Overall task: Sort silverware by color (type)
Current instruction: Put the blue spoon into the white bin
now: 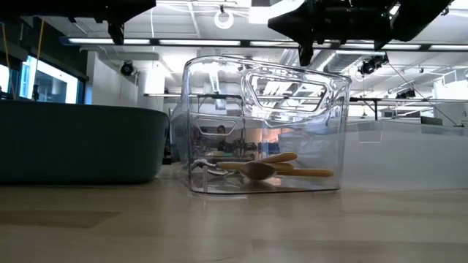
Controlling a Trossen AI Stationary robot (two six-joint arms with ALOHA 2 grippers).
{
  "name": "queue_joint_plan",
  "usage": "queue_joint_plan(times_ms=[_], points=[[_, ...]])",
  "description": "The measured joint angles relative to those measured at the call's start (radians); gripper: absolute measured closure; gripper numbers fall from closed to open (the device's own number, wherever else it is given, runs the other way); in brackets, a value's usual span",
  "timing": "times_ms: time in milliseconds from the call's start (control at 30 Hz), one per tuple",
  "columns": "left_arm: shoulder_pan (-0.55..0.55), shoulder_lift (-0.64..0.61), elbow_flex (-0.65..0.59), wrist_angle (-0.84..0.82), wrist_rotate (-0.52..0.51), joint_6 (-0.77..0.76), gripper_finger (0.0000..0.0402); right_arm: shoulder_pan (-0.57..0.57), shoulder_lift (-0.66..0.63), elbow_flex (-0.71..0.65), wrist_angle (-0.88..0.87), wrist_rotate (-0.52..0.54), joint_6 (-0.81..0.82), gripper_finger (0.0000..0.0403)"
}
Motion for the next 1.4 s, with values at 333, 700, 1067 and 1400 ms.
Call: queue_joint_plan(times_ms=[333,700,1067,1400], points=[[0.0,0.0,0.0,0.0,0.002,-0.002,0.0401,0.0,0.0,0.0,-0.008,-0.007,-0.058,0.04],[0.0,0.0,0.0,-0.002,0.001,-0.001,0.0401,0.0,0.0,0.0,-0.008,-0.07,-0.101,0.0402],[0.0,0.0,0.0,-0.002,-0.009,0.0,0.0401,0.0,0.0,0.0,-0.009,-0.075,-0.116,0.0403],[0.0,0.0,0.0,-0.012,-0.009,0.001,0.0401,0.0,0.0,0.0,-0.034,-0.077,-0.119,0.0403]])
